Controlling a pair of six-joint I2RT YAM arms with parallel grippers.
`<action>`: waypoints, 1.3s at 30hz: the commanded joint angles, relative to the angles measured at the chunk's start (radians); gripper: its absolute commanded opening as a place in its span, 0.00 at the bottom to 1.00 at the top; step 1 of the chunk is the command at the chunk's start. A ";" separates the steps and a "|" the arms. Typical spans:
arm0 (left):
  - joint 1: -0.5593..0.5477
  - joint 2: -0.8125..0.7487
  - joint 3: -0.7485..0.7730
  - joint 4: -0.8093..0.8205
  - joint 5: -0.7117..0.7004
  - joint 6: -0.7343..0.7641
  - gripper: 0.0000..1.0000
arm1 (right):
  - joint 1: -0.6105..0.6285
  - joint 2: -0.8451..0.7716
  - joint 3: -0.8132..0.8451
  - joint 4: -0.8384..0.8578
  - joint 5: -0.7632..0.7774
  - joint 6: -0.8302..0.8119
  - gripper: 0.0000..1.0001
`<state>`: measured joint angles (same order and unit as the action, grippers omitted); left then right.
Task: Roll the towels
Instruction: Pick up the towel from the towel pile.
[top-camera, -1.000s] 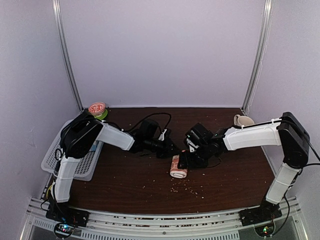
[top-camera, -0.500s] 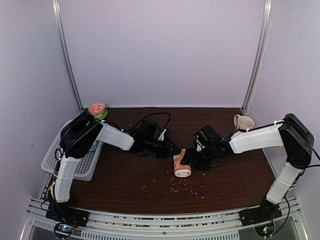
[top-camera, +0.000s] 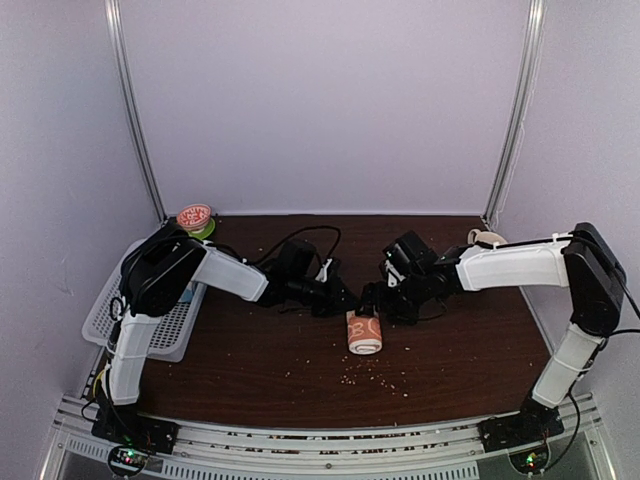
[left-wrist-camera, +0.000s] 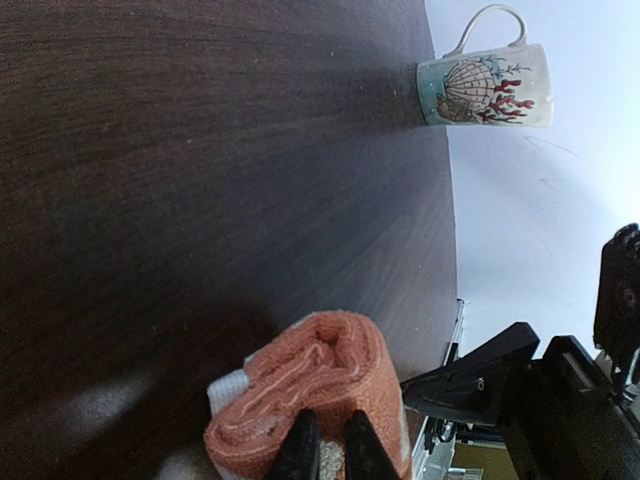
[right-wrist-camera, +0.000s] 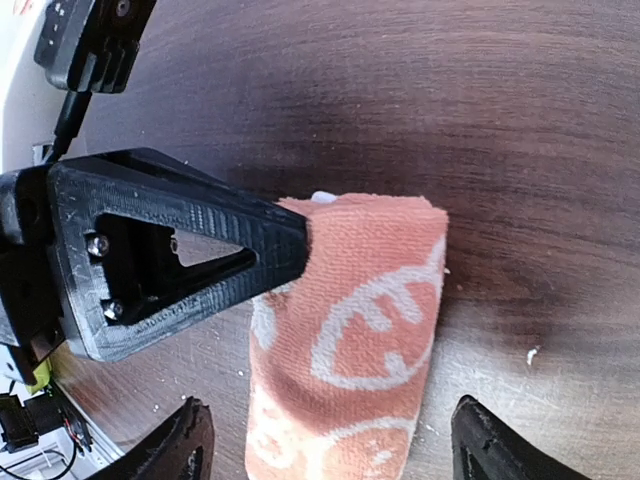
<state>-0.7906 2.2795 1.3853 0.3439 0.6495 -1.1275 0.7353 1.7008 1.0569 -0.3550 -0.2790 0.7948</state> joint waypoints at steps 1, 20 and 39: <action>0.004 -0.006 -0.009 -0.023 -0.008 0.019 0.12 | 0.018 0.052 0.011 -0.047 -0.023 -0.025 0.82; 0.004 -0.039 -0.027 -0.011 -0.011 0.014 0.12 | 0.071 0.145 -0.022 -0.008 -0.054 0.013 0.48; 0.019 -0.608 -0.551 0.054 -0.375 -0.051 0.94 | 0.090 -0.121 -0.021 -0.039 0.031 -0.233 0.00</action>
<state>-0.7780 1.7657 0.9863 0.2867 0.4355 -1.1255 0.8139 1.6875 1.0348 -0.3870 -0.2703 0.6659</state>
